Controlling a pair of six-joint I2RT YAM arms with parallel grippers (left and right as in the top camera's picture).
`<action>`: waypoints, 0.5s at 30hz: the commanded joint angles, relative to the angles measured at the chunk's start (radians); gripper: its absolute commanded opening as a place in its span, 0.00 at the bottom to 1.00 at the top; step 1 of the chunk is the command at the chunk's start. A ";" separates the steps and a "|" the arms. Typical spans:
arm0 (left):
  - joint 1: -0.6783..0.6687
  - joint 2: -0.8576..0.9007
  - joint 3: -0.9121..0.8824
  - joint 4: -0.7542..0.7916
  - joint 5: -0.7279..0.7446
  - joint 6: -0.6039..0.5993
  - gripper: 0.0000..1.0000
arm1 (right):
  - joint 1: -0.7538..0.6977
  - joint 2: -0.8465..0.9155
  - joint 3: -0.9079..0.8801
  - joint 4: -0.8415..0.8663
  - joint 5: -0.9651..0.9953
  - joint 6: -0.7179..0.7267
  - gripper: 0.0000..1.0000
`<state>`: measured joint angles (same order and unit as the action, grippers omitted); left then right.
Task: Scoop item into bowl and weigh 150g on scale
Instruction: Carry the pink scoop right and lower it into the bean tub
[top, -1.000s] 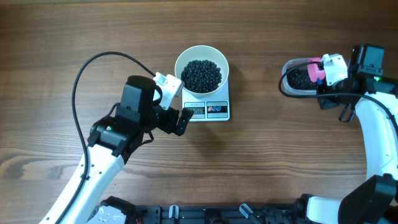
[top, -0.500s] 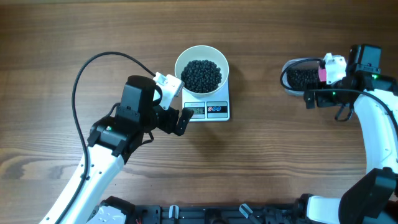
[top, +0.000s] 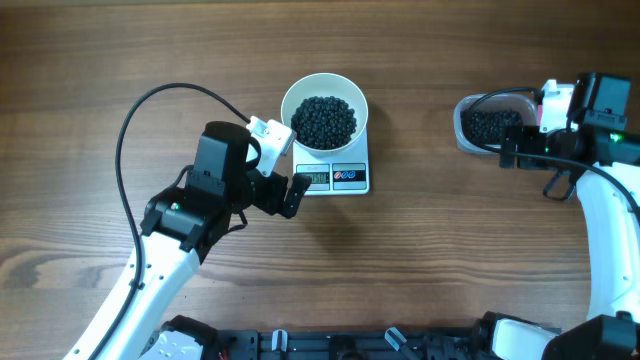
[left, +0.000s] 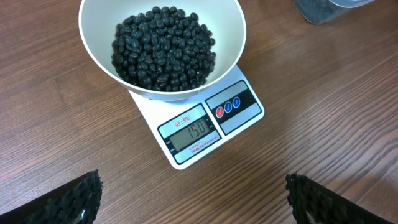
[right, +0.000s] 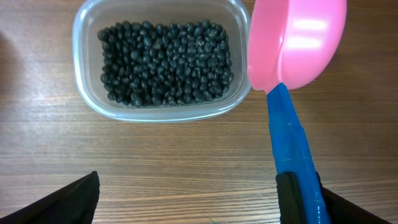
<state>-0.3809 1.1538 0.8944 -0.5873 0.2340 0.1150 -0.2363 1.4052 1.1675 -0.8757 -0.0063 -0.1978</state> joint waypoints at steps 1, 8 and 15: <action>-0.003 0.008 -0.005 0.000 0.008 0.011 1.00 | 0.003 -0.003 -0.003 0.000 -0.173 0.040 1.00; -0.003 0.008 -0.005 0.000 0.008 0.011 1.00 | 0.003 -0.001 -0.003 -0.005 -0.261 0.013 1.00; -0.003 0.008 -0.005 0.000 0.009 0.011 1.00 | 0.003 0.026 -0.039 -0.016 -0.321 -0.040 0.99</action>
<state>-0.3809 1.1538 0.8944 -0.5873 0.2340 0.1150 -0.2363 1.4059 1.1645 -0.8921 -0.2752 -0.2104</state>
